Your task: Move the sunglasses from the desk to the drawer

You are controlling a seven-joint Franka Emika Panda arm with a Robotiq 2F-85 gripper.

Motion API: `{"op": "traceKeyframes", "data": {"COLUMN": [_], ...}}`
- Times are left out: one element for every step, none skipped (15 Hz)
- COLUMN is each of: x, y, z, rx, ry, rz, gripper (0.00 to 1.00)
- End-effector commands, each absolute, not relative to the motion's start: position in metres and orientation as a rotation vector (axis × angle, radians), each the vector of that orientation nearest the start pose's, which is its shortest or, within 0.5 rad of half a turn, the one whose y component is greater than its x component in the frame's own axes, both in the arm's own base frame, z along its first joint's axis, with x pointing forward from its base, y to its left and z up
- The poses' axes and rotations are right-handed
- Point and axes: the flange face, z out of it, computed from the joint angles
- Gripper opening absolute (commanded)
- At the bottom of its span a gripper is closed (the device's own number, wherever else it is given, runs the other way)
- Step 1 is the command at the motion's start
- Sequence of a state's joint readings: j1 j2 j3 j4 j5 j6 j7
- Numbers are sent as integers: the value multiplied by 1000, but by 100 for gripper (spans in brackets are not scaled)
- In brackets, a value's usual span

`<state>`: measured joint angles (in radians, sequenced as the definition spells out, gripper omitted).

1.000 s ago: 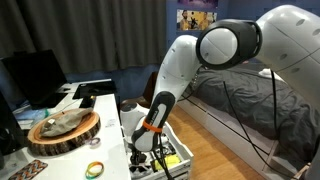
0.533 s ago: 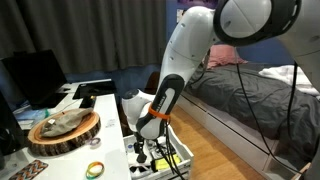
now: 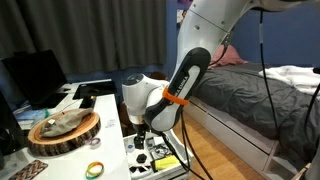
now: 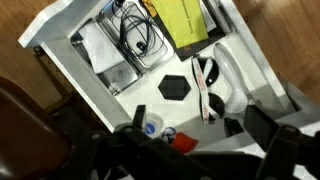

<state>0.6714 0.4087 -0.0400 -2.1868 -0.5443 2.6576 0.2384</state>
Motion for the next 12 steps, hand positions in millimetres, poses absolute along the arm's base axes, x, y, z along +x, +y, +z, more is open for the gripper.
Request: {"op": "traceKeyframes", "data": {"x": [410, 402, 396, 389, 385, 395, 388, 385, 385, 385, 386, 386], "y": [377, 392, 405, 419, 429, 419, 427, 431, 431, 431, 430, 430], "z": [235, 242, 251, 258, 264, 254, 258, 259, 259, 259, 259, 259], "rx": [-2927, -2875, -2826, -2756, -2687, -2765, -2724, -2706, -2700, -2700, -2701, -2701], "ry": [-1537, -1567, -1594, -1606, -1645, -1616, -1631, -1640, -1646, -1647, -1646, -1646], "rz": [-437, -489, -552, -616, -682, -586, -627, -642, -646, -647, -648, -649], "gripper": [100, 100, 100, 100, 100, 100, 100, 100, 100, 100, 100, 100]}}
